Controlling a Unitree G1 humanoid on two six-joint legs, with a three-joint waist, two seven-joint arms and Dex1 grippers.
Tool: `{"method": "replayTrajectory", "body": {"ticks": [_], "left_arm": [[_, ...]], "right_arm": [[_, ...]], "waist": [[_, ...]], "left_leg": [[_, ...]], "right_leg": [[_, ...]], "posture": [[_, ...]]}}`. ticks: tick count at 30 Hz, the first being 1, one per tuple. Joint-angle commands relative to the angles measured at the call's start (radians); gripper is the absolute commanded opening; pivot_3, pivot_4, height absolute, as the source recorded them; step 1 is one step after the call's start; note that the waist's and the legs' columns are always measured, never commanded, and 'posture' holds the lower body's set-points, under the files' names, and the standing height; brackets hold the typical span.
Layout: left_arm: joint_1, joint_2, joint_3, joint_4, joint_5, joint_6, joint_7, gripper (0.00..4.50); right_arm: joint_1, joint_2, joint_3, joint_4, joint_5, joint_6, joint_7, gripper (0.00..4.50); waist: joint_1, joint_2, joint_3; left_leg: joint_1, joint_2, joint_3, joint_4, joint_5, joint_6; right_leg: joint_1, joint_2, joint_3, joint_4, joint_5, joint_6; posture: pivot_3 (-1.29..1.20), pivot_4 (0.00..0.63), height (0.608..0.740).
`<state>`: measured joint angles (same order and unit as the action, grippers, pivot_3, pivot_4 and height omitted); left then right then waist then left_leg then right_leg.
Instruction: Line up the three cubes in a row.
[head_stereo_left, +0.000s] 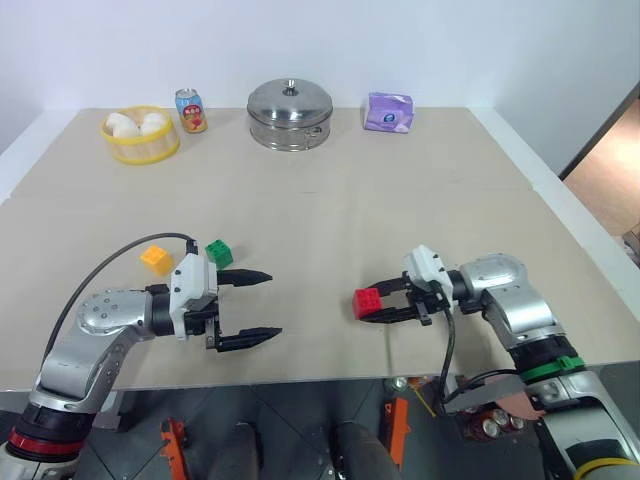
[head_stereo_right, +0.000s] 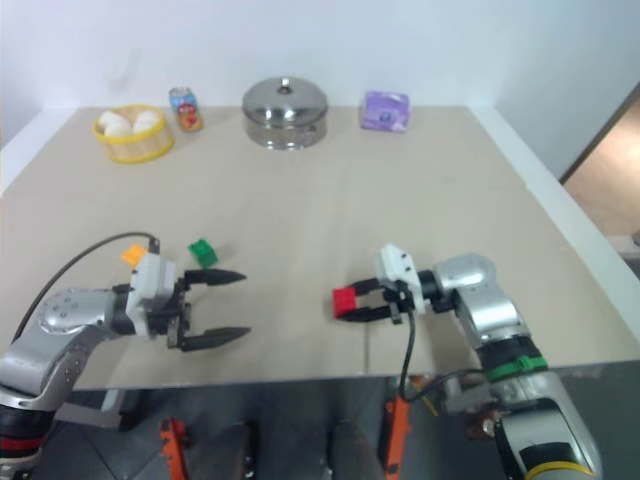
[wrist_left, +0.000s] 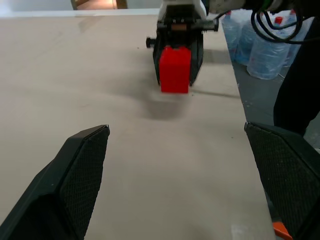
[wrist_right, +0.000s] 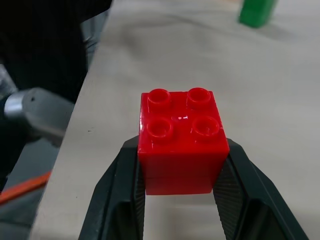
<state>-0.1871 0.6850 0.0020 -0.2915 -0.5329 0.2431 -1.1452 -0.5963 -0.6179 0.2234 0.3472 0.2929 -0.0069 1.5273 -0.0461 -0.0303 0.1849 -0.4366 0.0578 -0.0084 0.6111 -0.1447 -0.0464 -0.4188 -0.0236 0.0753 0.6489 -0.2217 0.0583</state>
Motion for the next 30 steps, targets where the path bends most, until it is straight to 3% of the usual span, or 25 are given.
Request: {"method": "replayTrajectory", "body": {"ticks": [1, 12, 14, 20, 24, 30], "left_arm": [[0.035, 0.009, 0.022, -0.065, -0.014, -0.008, 0.006, 4.5], [0.086, 0.014, 0.032, -0.121, -0.015, 0.01, 0.042, 4.5], [0.087, 0.014, 0.034, -0.12, -0.014, 0.011, 0.049, 4.5], [0.058, -0.015, 0.059, -0.09, -0.025, 0.057, 0.136, 4.5], [0.022, -0.083, 0.13, -0.062, -0.028, 0.141, 0.342, 4.5], [-0.015, -0.035, 0.151, 0.038, 0.014, 0.178, 0.359, 4.5]], "right_arm": [[-0.044, 0.019, 0.013, 0.092, -0.031, -0.09, 0.062, 1.25], [-0.085, 0.042, 0.047, 0.211, -0.053, -0.2, 0.087, 1.25], [-0.084, 0.039, 0.05, 0.209, -0.048, -0.202, 0.087, 2.29], [-0.076, 0.029, 0.019, 0.128, 0.018, -0.107, 0.087, 4.35], [-0.071, 0.016, -0.062, -0.08, 0.159, 0.085, 0.028, 4.43], [-0.104, 0.044, -0.094, -0.238, 0.21, 0.27, -0.097, 4.43]], "waist": [[-0.001, 0.0, 0.0], [-0.001, 0.0, 0.0], [-0.001, 0.0, 0.0], [-0.001, 0.0, 0.0], [0.001, 0.0, 0.0], [0.0, 0.0, 0.0]], "left_leg": [[0.0, 0.0, 0.0, 0.0, 0.0, 0.0], [0.0, 0.001, 0.0, -0.003, -0.001, -0.001], [0.0, 0.001, 0.0, -0.002, -0.001, -0.001], [0.0, 0.001, 0.0, -0.002, -0.001, -0.001], [-0.001, 0.001, 0.0, -0.002, -0.001, -0.001], [0.0, 0.001, -0.001, -0.002, -0.001, -0.001]], "right_leg": [[0.0, 0.0, 0.0, 0.0, 0.0, 0.0], [-0.002, 0.001, 0.0, 0.001, -0.001, 0.0], [-0.001, 0.001, 0.0, 0.001, -0.001, 0.0], [-0.002, 0.001, 0.0, 0.001, -0.001, 0.0], [-0.002, 0.001, 0.0, 0.002, -0.001, 0.0], [-0.002, 0.002, 0.0, 0.003, -0.001, 0.0]], "posture": [[0.0, 0.15, 0.739], [0.0, 0.15, 0.739], [0.0, 0.15, 0.739], [0.0, 0.15, 0.739], [0.0, 0.15, 0.739], [0.0, 0.15, 0.739]]}}
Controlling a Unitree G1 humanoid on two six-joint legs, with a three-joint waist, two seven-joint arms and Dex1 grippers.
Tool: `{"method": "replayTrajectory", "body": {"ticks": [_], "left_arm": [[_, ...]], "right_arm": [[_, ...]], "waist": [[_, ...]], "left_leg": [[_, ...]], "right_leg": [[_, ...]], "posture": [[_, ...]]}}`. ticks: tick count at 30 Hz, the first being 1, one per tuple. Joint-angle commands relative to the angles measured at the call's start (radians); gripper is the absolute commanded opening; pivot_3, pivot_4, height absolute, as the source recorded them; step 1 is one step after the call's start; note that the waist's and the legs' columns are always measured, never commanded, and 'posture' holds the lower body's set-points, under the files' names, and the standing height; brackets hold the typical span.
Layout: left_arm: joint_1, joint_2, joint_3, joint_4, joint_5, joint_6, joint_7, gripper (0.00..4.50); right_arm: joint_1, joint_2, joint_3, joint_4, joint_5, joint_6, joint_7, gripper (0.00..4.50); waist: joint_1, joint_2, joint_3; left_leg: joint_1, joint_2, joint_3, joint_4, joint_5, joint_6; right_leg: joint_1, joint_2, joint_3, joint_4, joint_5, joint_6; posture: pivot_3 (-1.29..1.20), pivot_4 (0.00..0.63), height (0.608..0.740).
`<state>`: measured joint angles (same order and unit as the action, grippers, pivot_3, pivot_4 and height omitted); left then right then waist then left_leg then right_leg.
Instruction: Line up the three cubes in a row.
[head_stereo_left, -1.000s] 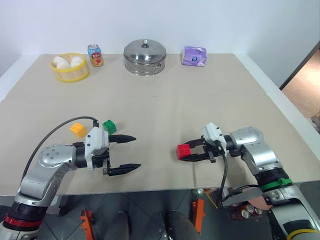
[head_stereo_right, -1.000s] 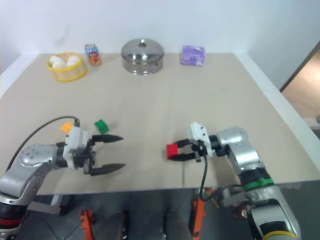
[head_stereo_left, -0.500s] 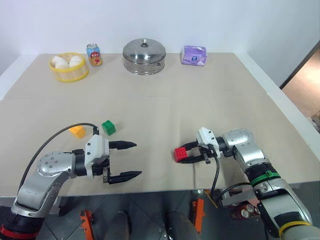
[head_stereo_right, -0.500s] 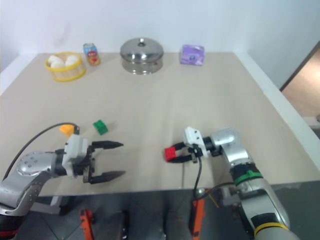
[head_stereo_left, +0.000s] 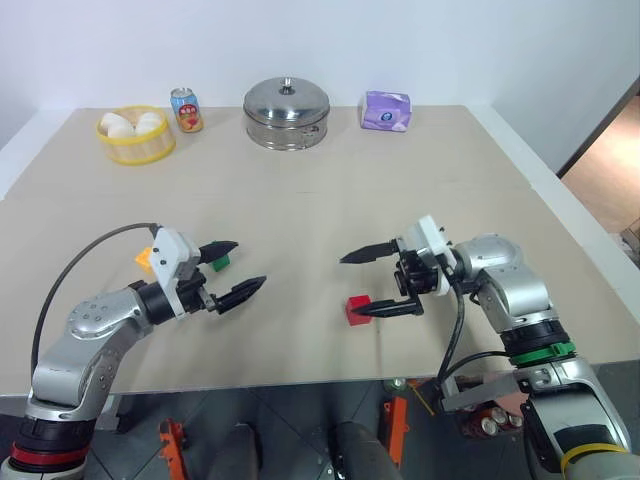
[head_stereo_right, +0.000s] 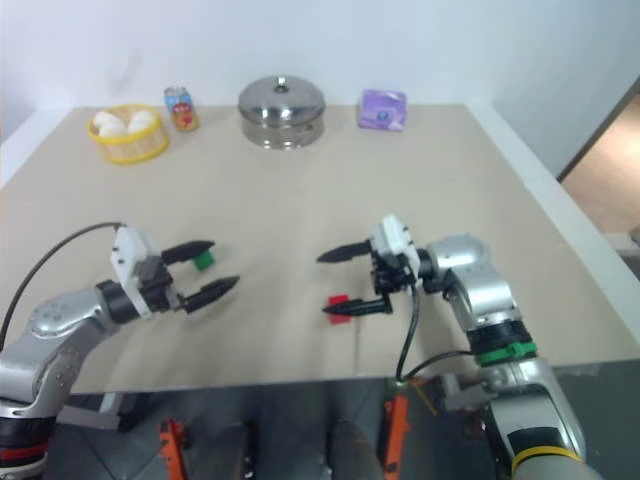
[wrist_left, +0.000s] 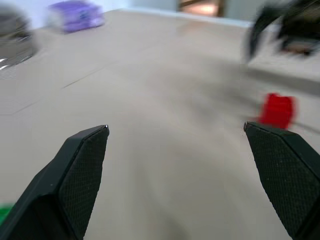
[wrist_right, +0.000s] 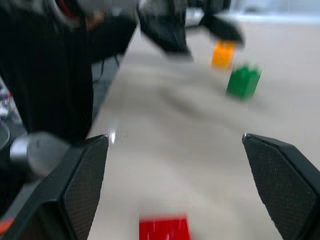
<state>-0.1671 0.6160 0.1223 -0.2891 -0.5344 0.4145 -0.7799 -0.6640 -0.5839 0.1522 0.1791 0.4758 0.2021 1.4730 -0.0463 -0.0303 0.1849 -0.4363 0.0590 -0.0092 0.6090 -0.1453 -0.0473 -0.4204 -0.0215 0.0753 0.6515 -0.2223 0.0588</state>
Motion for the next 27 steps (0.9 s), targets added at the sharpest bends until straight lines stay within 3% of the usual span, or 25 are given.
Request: {"method": "replayTrajectory", "body": {"ticks": [1, 13, 25, 27], "left_arm": [[-0.051, 0.046, 0.03, 0.062, 0.023, 0.014, -0.008, 4.5], [-0.28, 0.153, -0.056, 0.372, 0.157, 0.024, -0.113, 4.5], [-0.45, 0.105, -0.197, 0.57, 0.305, 0.026, -0.152, 4.5], [-0.462, 0.099, -0.201, 0.59, 0.319, 0.028, -0.154, 3.94]], "right_arm": [[-0.044, 0.016, -0.023, -0.079, 0.026, 0.077, -0.056, 4.43], [-0.036, 0.066, -0.03, -0.146, 0.028, 0.12, -0.128, 4.43], [-0.008, 0.053, -0.048, -0.193, 0.036, 0.13, -0.167, 4.43], [-0.003, 0.054, -0.051, -0.195, 0.036, 0.129, -0.179, 4.5]], "waist": [[0.0, 0.0, 0.0], [0.001, 0.0, 0.0], [0.001, 0.0, 0.0], [0.001, 0.0, 0.0]], "left_leg": [[0.0, 0.0, 0.0, 0.0, 0.0, 0.0], [-0.002, 0.0, 0.0, -0.001, 0.0, -0.001], [-0.002, 0.0, 0.0, -0.002, 0.0, -0.001], [-0.003, 0.0, 0.0, -0.002, 0.0, -0.001]], "right_leg": [[-0.001, 0.0, 0.0, 0.0, 0.0, -0.001], [-0.002, 0.0, 0.0, 0.0, 0.0, 0.001], [-0.003, 0.001, 0.0, 0.001, 0.002, 0.003], [-0.003, 0.001, 0.0, 0.001, 0.002, 0.003]], "posture": [[0.0, 0.15, 0.739], [0.0, 0.15, 0.739], [0.0, 0.15, 0.739], [0.0, 0.15, 0.739]]}}
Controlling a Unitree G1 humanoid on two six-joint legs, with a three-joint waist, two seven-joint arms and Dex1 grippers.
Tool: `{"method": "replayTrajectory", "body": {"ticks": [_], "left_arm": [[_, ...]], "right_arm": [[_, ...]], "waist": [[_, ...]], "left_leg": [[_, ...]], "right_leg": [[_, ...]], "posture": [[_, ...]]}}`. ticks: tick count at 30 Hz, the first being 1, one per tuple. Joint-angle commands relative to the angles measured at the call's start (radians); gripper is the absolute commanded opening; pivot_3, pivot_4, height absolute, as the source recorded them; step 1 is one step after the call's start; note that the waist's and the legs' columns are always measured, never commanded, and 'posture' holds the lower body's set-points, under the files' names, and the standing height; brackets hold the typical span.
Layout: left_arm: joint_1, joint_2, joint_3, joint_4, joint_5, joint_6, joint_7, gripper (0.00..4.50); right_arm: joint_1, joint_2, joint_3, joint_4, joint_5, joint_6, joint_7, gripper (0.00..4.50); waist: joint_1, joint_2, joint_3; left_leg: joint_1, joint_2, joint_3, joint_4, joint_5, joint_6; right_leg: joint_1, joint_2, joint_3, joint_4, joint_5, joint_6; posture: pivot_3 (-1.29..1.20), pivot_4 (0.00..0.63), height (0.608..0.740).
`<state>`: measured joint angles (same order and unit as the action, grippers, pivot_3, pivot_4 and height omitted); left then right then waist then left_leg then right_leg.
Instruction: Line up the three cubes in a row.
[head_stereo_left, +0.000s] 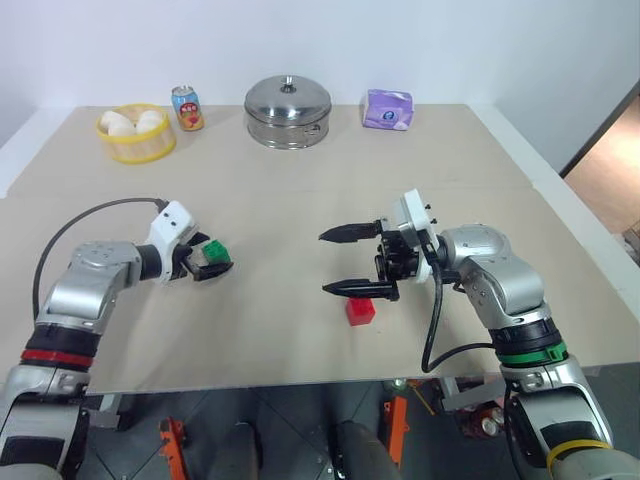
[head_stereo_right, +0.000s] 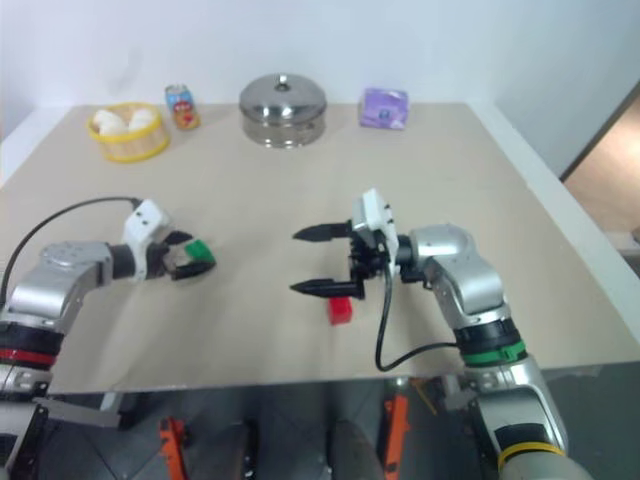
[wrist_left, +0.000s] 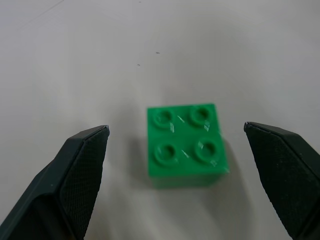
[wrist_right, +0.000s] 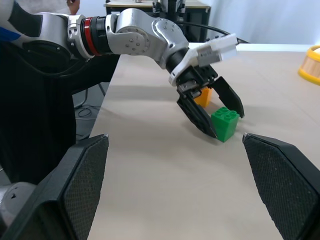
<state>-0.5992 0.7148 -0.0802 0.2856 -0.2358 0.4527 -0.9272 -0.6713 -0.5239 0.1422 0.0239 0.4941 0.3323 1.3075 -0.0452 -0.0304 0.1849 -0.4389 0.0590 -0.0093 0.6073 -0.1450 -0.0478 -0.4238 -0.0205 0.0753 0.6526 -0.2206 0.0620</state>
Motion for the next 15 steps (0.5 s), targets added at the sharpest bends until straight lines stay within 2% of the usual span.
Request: {"method": "replayTrajectory", "body": {"ticks": [1, 6, 8, 15], "left_arm": [[-0.033, -0.001, 0.001, 0.021, 0.024, -0.011, -0.01, 3.72], [-0.032, -0.004, -0.001, 0.027, 0.043, -0.021, -0.034, 1.92], [-0.03, -0.007, 0.002, 0.025, 0.047, -0.02, -0.039, 1.35], [-0.022, -0.014, 0.007, 0.018, 0.056, -0.021, -0.044, 1.36]], "right_arm": [[0.006, -0.005, -0.044, -0.038, 0.017, 0.0, -0.023, 4.5], [-0.006, 0.008, -0.058, 0.004, 0.005, -0.002, -0.072, 4.5], [-0.011, 0.013, -0.059, 0.023, -0.005, -0.008, -0.084, 4.5], [-0.027, 0.025, -0.055, 0.063, -0.025, -0.025, -0.094, 4.5]], "waist": [[-0.001, 0.0, 0.0], [0.0, 0.0, 0.0], [0.0, 0.0, 0.0], [-0.001, 0.0, 0.0]], "left_leg": [[0.0, 0.0, 0.0, 0.0, 0.0, 0.0], [0.0, 0.0, 0.0, 0.0, 0.0, 0.0], [0.0, 0.0, 0.0, 0.0, 0.0, 0.0], [0.0, 0.0, 0.0, 0.0, 0.0, 0.0]], "right_leg": [[0.0, 0.0, 0.0, 0.0, 0.0, 0.0], [0.0, 0.0, 0.0, 0.001, 0.0, 0.001], [0.0, 0.0, 0.0, 0.001, 0.0, 0.001], [0.0, 0.0, 0.0, 0.001, 0.0, 0.001]], "posture": [[0.0, 0.15, 0.739], [0.0, 0.15, 0.739], [0.0, 0.15, 0.739], [0.0, 0.15, 0.739]]}}
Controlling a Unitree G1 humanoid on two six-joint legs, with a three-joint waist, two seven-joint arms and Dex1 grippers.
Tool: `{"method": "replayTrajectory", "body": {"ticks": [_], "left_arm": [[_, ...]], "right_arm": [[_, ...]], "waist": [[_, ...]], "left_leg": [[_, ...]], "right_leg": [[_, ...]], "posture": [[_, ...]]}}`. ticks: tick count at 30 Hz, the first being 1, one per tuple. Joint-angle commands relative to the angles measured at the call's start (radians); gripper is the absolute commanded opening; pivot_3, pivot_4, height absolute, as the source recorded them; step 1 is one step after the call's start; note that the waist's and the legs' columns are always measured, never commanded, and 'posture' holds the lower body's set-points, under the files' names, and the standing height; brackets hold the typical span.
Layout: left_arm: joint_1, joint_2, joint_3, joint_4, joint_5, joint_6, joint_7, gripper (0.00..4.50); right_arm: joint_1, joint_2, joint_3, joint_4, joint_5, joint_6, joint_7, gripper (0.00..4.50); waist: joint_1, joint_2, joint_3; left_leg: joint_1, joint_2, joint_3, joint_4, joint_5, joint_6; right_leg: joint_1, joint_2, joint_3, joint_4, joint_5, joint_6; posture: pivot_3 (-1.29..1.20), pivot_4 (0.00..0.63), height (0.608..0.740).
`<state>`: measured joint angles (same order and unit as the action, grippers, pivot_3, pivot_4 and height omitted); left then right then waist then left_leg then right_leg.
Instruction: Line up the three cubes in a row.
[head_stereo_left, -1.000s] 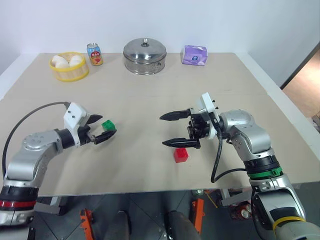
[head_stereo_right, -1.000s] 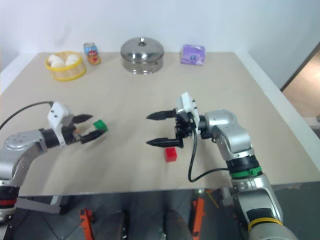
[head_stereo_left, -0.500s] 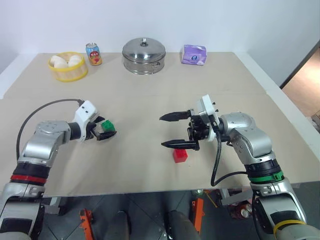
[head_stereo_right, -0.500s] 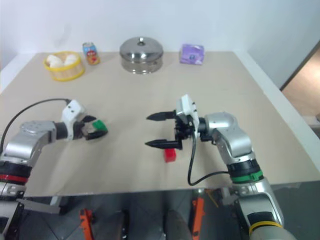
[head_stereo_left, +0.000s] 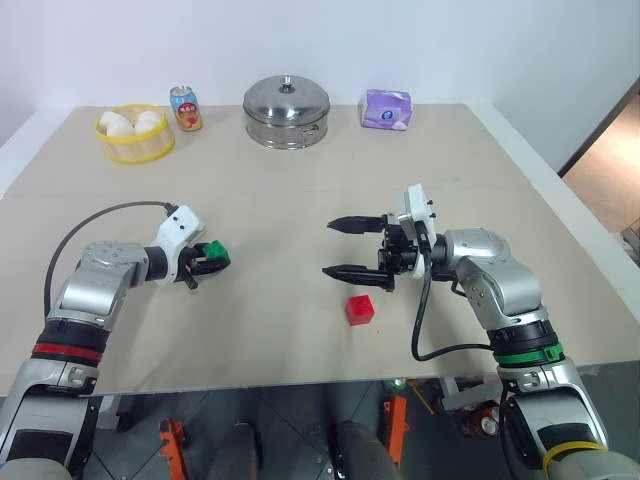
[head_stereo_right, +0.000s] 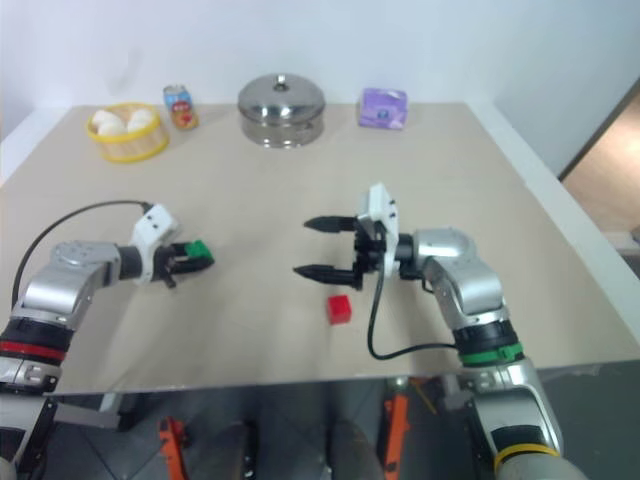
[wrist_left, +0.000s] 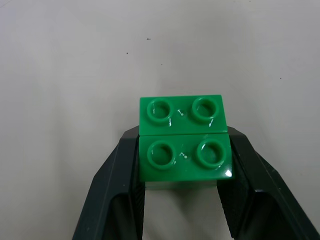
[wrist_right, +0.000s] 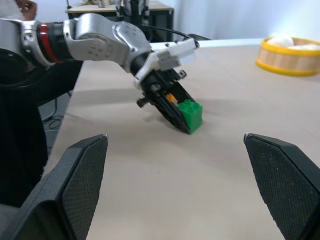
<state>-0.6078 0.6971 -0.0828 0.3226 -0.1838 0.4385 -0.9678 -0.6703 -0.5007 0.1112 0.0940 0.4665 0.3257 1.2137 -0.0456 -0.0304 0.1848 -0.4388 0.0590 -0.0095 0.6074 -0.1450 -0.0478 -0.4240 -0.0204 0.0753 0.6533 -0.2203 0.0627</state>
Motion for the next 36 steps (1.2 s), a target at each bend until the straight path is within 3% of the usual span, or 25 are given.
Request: {"method": "replayTrajectory", "body": {"ticks": [1, 6, 11, 14, 20, 36], "left_arm": [[-0.011, 0.003, 0.009, -0.021, 0.005, -0.007, -0.004, 1.36], [0.012, 0.014, -0.01, -0.064, 0.0, -0.012, -0.055, 1.36], [0.116, 0.052, -0.036, -0.294, -0.081, -0.07, -0.248, 1.36], [0.147, 0.06, -0.066, -0.373, -0.084, -0.059, -0.283, 1.36], [0.136, 0.022, -0.153, -0.405, -0.019, -0.047, -0.25, 1.36], [0.079, -0.113, -0.246, -0.459, -0.02, 0.081, -0.203, 1.36]], "right_arm": [[-0.03, 0.003, -0.023, -0.004, 0.0, -0.019, 0.001, 4.5], [-0.032, -0.001, -0.023, -0.004, 0.001, -0.022, 0.01, 4.5], [0.0, -0.059, -0.031, -0.068, 0.025, 0.0, 0.065, 4.5], [0.033, -0.115, -0.023, -0.104, 0.019, -0.008, 0.12, 4.5], [0.086, -0.181, -0.013, -0.147, -0.008, -0.032, 0.154, 4.5], [0.123, -0.185, -0.031, -0.194, -0.001, -0.023, 0.115, 4.5]], "waist": [[0.0, 0.0, 0.0], [0.0, 0.0, 0.0], [0.0, 0.0, 0.0], [0.005, 0.0, 0.0], [0.001, 0.0, 0.0], [0.001, 0.0, 0.0]], "left_leg": [[0.0, 0.0, 0.0, 0.0, 0.0, 0.0], [0.0, 0.0, 0.0, 0.0, 0.0, 0.0], [0.0, 0.0, 0.0, -0.001, 0.0, 0.0], [-0.001, 0.0, 0.0, -0.001, 0.0, 0.0], [0.001, 0.0, 0.0, 0.001, 0.0, 0.0], [0.0, -0.001, 0.0, 0.004, 0.0, 0.0]], "right_leg": [[0.0, 0.0, 0.0, 0.0, 0.0, 0.0], [0.0, 0.0, 0.0, 0.0, 0.0, 0.0], [0.0, 0.0, 0.0, 0.0, 0.0, 0.0], [0.0, 0.0, 0.0, 0.0, -0.001, 0.0], [0.001, 0.0, 0.0, 0.0, -0.004, -0.005], [0.002, 0.0, 0.001, 0.001, -0.002, -0.003]], "posture": [[0.0, 0.15, 0.739], [0.0, 0.15, 0.739], [0.0, 0.15, 0.739], [0.0, 0.15, 0.739], [0.0, 0.15, 0.739], [0.0, 0.15, 0.739]]}}
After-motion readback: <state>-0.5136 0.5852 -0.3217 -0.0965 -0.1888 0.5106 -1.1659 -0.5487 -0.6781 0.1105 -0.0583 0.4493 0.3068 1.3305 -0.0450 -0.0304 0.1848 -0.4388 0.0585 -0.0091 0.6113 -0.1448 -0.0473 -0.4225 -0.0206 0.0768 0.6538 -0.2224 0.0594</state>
